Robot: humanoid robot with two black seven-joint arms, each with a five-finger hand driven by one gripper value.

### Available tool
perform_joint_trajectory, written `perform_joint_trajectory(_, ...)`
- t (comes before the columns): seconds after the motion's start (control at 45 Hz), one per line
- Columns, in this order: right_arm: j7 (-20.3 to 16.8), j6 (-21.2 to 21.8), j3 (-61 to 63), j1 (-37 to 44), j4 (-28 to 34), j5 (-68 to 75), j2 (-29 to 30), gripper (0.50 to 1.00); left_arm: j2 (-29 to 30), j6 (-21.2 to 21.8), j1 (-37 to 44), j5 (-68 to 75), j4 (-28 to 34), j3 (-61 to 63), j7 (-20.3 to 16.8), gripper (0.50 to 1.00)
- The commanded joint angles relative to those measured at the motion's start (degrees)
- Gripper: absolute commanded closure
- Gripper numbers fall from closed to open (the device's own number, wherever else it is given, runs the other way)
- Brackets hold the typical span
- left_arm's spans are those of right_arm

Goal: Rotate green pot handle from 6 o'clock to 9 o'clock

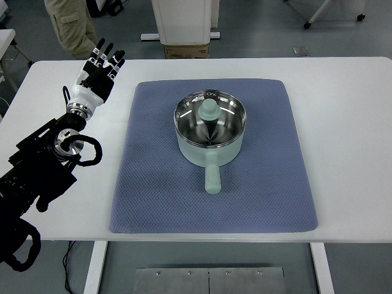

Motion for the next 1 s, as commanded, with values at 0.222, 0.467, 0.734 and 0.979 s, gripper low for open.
perform_joint_trajectory(0.222, 0.00, 0.00, 0.00, 0.01, 0.00, 0.00, 0.00, 0.500, -0.08, 0.01, 0.10, 0.00, -0.01, 0.28, -0.08, 0.500)
perform_joint_trajectory(0.467, 0.00, 0.00, 0.00, 0.01, 0.00, 0.00, 0.00, 0.500, -0.08, -0.08, 0.10, 0.09, -0.01, 0.45, -0.08, 0.500)
perform_joint_trajectory(0.734, 0.00, 0.00, 0.00, 0.01, 0.00, 0.00, 0.00, 0.500, -0.79, 0.10, 0.01, 0.00, 0.78, 0.54, 0.00, 0.500)
perform_joint_trajectory(0.979, 0.00, 0.00, 0.00, 0.01, 0.00, 0.00, 0.00, 0.500, -0.79, 0.01, 0.10, 0.09, 0.78, 1.51, 0.18, 0.500)
